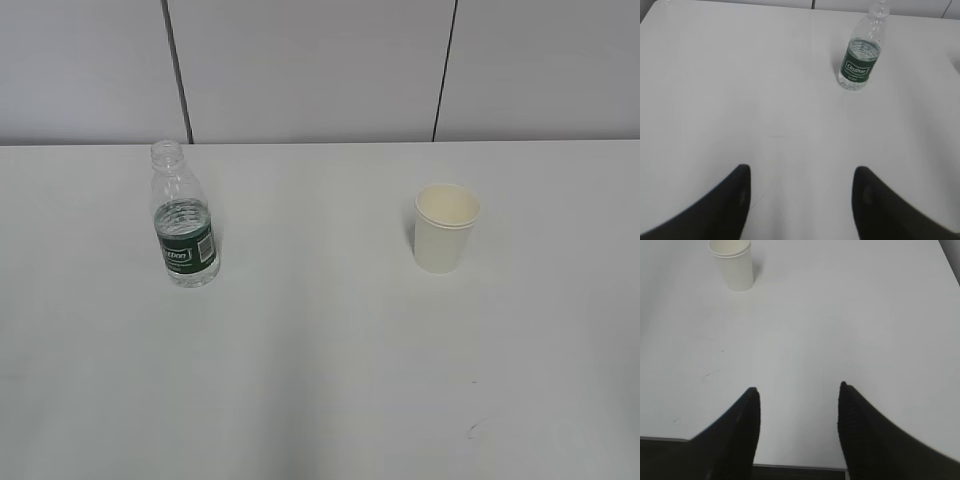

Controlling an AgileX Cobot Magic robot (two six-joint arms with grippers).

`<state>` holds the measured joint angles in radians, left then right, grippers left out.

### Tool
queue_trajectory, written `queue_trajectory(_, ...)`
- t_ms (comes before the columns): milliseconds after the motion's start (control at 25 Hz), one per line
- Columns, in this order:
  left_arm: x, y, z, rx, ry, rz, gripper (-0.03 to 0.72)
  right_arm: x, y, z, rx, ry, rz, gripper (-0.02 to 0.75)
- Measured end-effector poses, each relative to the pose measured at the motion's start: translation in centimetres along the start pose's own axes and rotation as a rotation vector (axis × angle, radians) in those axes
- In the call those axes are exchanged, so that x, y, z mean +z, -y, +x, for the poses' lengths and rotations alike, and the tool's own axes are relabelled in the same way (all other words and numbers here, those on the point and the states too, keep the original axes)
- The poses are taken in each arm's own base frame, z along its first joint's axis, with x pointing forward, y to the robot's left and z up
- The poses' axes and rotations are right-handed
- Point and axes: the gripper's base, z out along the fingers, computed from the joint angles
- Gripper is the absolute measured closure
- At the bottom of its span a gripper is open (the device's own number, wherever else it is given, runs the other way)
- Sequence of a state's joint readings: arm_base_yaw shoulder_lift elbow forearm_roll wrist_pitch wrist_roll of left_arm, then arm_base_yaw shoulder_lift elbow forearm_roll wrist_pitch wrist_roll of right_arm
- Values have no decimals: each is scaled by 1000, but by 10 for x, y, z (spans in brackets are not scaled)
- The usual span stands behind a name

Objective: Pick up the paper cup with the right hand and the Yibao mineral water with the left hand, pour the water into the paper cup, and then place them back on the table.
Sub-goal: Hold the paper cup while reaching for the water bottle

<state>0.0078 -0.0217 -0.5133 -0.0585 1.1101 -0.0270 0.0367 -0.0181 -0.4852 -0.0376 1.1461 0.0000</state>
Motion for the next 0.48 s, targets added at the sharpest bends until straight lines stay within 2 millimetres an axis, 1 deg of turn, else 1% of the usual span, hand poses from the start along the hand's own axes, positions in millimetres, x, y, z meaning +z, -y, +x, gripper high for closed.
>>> queue_trajectory(200,0,0,0,0,1,1,282,0,0,0,0,0,0,332)
queue_trajectory(280,0,0,0,0,1,1,264,0,0,0,0,0,0,332)
queue_trajectory(360,0,0,0,0,2,1,207,0,0,0,-1,0,2,325)
queue_trajectory(480,0,0,0,0,3,1,96,0,0,0,-1,0,2,284)
